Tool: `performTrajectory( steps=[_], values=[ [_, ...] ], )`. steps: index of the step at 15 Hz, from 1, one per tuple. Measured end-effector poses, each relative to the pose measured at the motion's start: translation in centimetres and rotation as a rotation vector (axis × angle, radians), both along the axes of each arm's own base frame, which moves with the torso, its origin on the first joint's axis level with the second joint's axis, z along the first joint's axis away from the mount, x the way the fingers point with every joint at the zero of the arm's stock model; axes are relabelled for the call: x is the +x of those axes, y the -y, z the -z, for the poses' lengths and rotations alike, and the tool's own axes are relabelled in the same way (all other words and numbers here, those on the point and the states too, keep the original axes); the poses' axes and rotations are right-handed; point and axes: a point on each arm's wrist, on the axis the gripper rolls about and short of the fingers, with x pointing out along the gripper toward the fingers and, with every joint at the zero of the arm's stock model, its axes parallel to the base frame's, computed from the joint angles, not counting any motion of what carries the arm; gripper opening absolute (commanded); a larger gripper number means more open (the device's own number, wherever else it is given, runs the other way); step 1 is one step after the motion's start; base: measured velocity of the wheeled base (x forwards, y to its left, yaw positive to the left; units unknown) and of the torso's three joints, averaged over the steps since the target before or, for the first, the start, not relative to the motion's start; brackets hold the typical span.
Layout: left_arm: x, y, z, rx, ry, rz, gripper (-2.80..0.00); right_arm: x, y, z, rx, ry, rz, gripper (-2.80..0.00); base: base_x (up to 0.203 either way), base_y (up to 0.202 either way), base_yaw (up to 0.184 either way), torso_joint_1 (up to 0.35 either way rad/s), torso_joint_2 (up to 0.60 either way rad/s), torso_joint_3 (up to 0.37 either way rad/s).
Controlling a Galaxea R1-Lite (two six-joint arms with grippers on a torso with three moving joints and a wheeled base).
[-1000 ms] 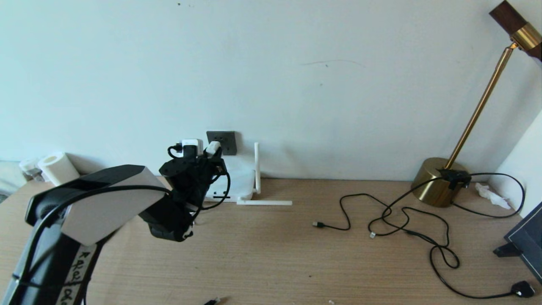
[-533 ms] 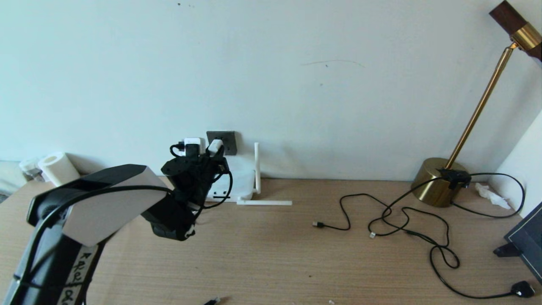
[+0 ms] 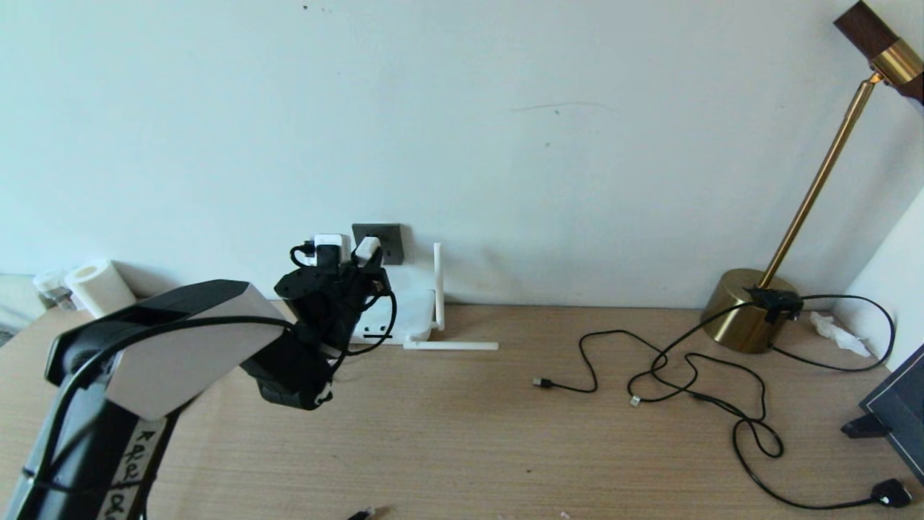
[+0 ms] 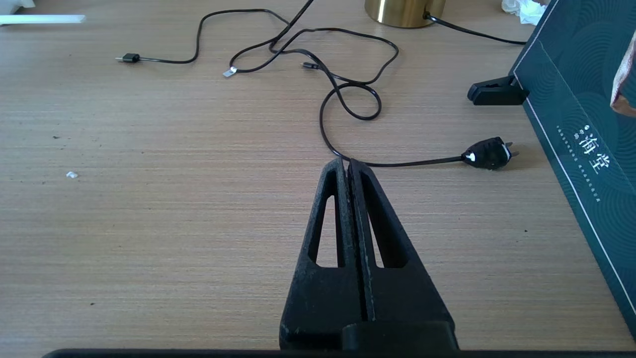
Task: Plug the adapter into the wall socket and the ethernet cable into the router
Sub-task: Plug plug into socket
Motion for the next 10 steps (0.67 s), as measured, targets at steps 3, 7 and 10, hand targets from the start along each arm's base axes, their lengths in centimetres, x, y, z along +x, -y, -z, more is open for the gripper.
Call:
performTrajectory(
  steps=[3,7,10],
  values=[
    [0.06,-0.22,-0.03,0.001,0.001,-0.006,-2.8,0.0,0.0,0.0,0.0,0.0,0.0,-2.8,0.0,0.0,0.0,0.0,0.0,0.0],
    [0.07,-0.3,-0.11,0.0,0.003,-0.009,-2.8,0.0,0.0,-0.02,0.0,0.001,-0.001,-2.8,0.0,0.0,0.0,0.0,0.0,0.0],
    [0.06,-0.31,-0.08,0.0,0.001,-0.011,-2.8,0.0,0.0,-0.02,0.0,0.001,-0.001,-2.8,0.0,0.0,0.0,0.0,0.0,0.0]
  ],
)
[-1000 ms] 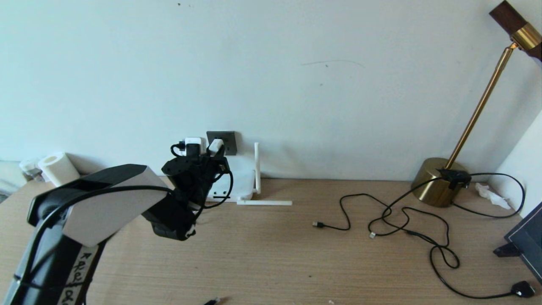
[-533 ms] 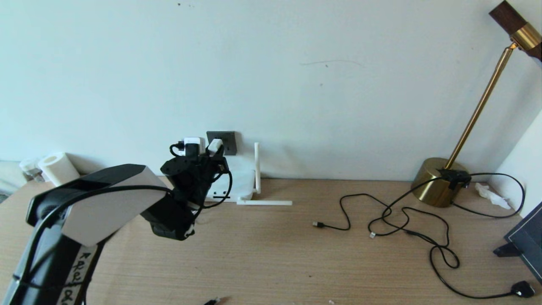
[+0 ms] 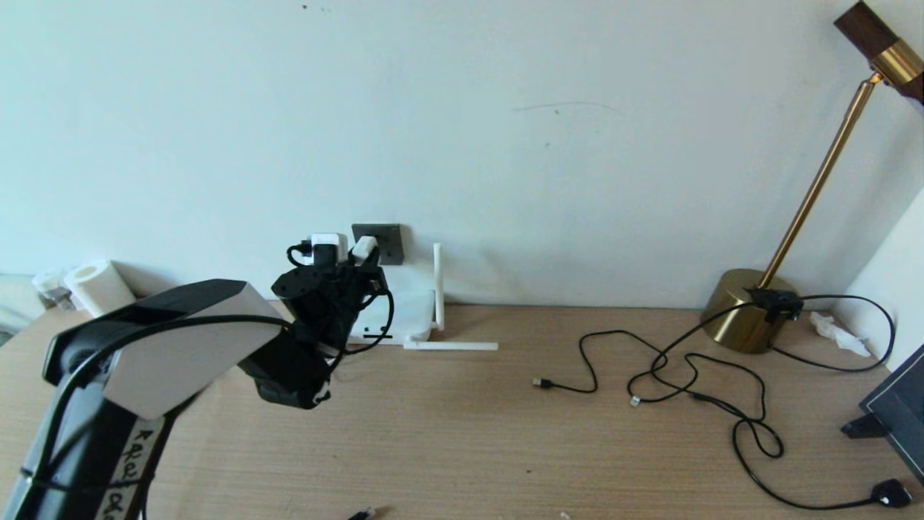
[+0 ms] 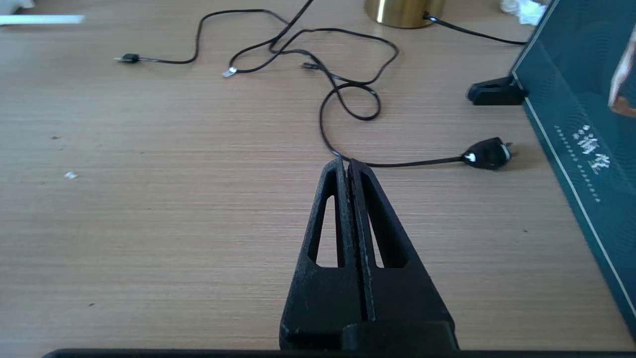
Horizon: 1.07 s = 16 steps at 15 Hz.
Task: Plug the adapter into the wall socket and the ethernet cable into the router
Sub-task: Plug plug into socket
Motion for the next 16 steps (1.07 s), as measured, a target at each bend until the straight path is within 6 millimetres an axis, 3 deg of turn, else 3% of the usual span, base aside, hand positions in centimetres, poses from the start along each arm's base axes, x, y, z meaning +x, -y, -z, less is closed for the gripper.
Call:
performTrajectory(
  steps=[16],
  values=[
    [0.43,-0.1,-0.31,-0.003,0.02,-0.002,-2.8,0.0,0.0,0.01,0.0,-0.001,0.0,-2.8,0.0,0.0,0.0,0.0,0.0,0.0]
  ],
)
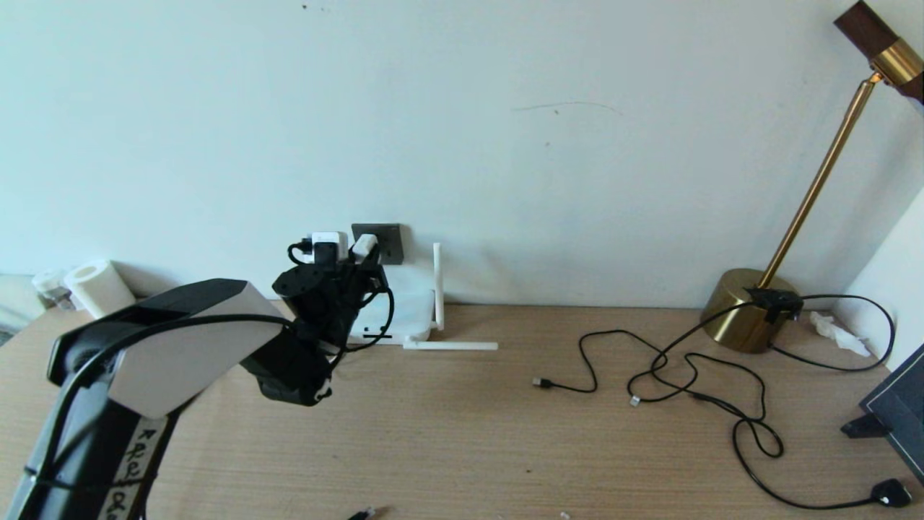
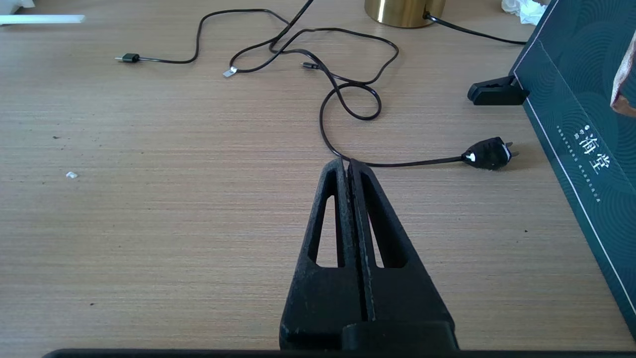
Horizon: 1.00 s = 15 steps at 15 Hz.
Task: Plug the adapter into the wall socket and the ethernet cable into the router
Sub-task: Plug plug into socket
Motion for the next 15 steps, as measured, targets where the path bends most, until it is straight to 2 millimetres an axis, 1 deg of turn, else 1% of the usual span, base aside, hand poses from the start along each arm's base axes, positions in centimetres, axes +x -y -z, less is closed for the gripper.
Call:
performTrajectory(
  steps=[10,15],
  values=[
    [0.25,0.16,-0.17,0.0,0.004,0.001,-2.8,0.0,0.0,0.0,0.0,0.0,0.0,-2.8,0.0,0.0,0.0,0.0,0.0,0.0],
    [0.16,0.57,-0.13,0.008,0.005,0.005,-2.8,0.0,0.0,0.0,0.0,0.0,0.0,-2.8,0.0,0.0,0.0,0.0,0.0,0.0]
  ],
)
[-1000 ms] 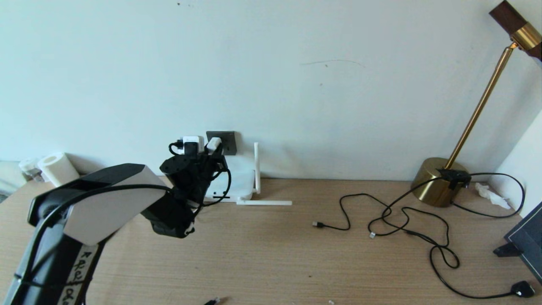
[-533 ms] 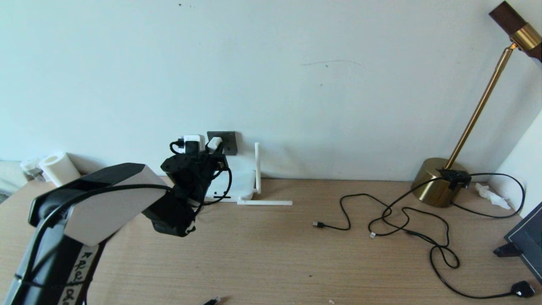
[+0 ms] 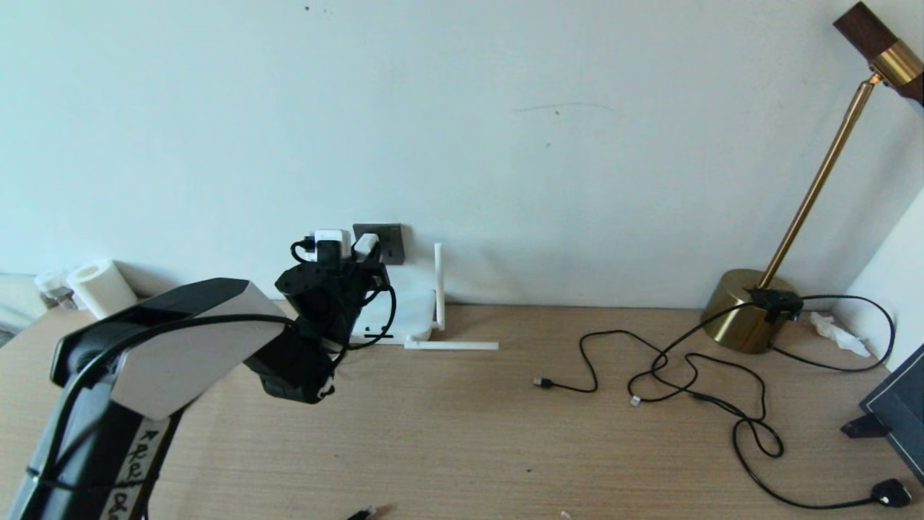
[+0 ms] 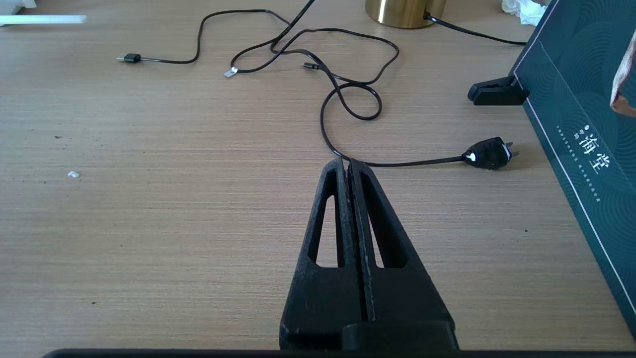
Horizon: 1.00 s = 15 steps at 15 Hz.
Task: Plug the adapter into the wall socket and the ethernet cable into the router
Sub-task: Plug plug into socket
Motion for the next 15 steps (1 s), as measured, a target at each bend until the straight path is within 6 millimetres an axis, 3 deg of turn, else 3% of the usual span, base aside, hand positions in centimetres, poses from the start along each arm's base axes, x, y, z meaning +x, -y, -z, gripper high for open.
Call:
performTrajectory(
  steps=[15],
  values=[
    [0.03,0.81,0.2,0.001,-0.001,0.007,-2.8,0.0,0.0,0.01,0.0,0.0,0.001,-2.8,0.0,0.0,0.0,0.0,0.0,0.0]
  ],
)
